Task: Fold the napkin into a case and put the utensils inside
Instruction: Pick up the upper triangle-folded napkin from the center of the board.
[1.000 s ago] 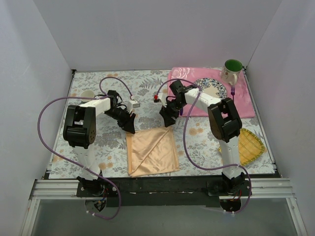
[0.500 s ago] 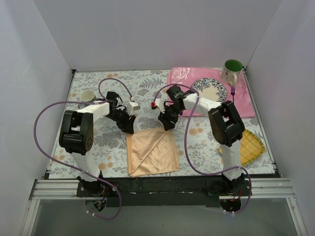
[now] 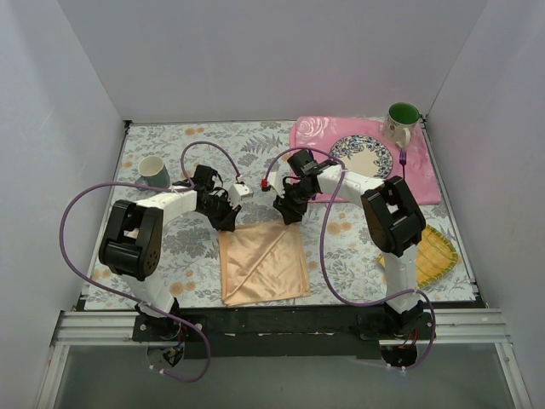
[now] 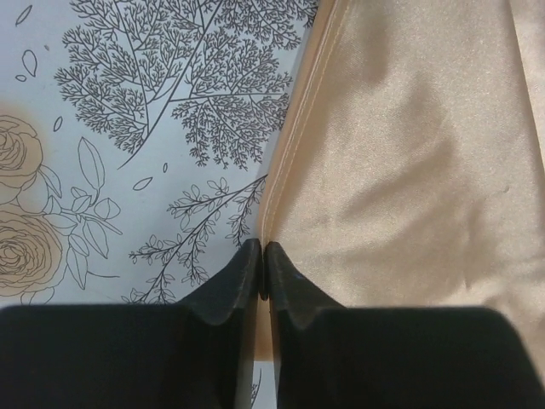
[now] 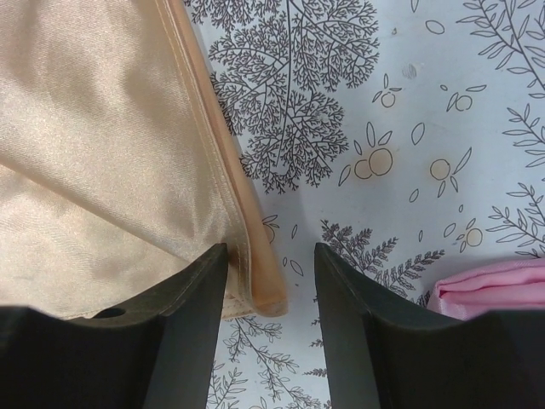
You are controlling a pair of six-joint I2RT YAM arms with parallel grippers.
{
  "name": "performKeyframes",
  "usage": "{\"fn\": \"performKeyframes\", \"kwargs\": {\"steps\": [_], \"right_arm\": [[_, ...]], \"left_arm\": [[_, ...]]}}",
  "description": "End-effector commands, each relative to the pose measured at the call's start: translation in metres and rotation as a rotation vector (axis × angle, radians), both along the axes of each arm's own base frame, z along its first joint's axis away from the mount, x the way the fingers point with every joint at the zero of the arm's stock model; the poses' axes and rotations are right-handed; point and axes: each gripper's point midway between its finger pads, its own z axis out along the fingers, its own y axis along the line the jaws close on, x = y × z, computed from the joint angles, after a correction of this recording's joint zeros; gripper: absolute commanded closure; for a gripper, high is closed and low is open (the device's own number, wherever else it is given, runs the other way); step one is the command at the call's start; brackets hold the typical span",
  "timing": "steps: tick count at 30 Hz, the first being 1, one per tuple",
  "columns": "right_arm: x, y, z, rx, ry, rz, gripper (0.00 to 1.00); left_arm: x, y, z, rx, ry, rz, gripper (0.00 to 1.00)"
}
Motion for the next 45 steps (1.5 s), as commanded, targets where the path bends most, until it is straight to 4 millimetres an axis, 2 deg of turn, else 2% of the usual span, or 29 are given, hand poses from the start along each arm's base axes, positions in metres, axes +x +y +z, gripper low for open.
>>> {"fn": "performKeyframes", "kwargs": {"steps": [1,4,6,7,8,9,12,16,20,26,30,35,38,39,44,45], "right_arm": [[-0.016,-0.008,-0.009,-0.034,0.049,-0.009,0.46],[-0.015,-0.004,-0.002,-0.01,0.058,-0.016,0.44],[-0.016,0.0,0.008,0.025,0.073,-0.016,0.4],[-0.014,0.001,0.013,0.038,0.073,-0.019,0.33],[-0.012,0.001,0.018,0.051,0.071,-0.025,0.29],[-0.012,0.004,0.026,0.076,0.075,-0.022,0.27],[-0.007,0.007,0.04,0.119,0.067,-0.006,0.2],[-0.005,0.012,0.044,0.145,0.069,0.034,0.16],[0.005,0.02,0.053,0.178,0.06,0.048,0.14],[0.007,0.024,0.068,0.217,0.032,0.106,0.09],[0.004,0.027,0.062,0.223,0.033,0.17,0.06],[0.007,0.032,0.05,0.232,0.016,0.215,0.1],[0.011,0.036,0.043,0.234,0.008,0.22,0.17],[0.01,0.037,0.042,0.233,0.014,0.222,0.23],[0.006,0.039,0.041,0.235,0.045,0.238,0.37],[0.005,0.039,0.041,0.236,0.046,0.246,0.45]], "left_arm": [[-0.015,0.015,-0.022,0.097,0.037,0.021,0.99],[-0.015,0.014,-0.018,0.087,0.035,0.02,1.0],[-0.01,0.008,-0.002,0.054,0.002,0.02,1.0],[-0.007,0.005,0.009,0.033,-0.025,0.011,1.0],[-0.006,-0.001,0.019,-0.002,-0.045,-0.006,1.0],[-0.001,-0.004,0.041,-0.032,-0.117,-0.016,1.0],[-0.001,-0.01,0.075,-0.083,-0.244,-0.072,1.0],[-0.007,-0.013,0.089,-0.095,-0.331,-0.14,1.0],[-0.012,-0.016,0.091,-0.081,-0.383,-0.21,1.0],[-0.014,-0.017,0.096,-0.071,-0.437,-0.272,1.0],[-0.016,-0.019,0.107,-0.089,-0.482,-0.302,1.0],[-0.019,-0.023,0.124,-0.122,-0.554,-0.335,1.0],[-0.022,-0.026,0.13,-0.136,-0.575,-0.349,1.0],[-0.022,-0.026,0.131,-0.139,-0.576,-0.351,1.0],[-0.022,-0.026,0.13,-0.136,-0.577,-0.36,1.0],[-0.022,-0.026,0.129,-0.133,-0.579,-0.36,1.0]]}}
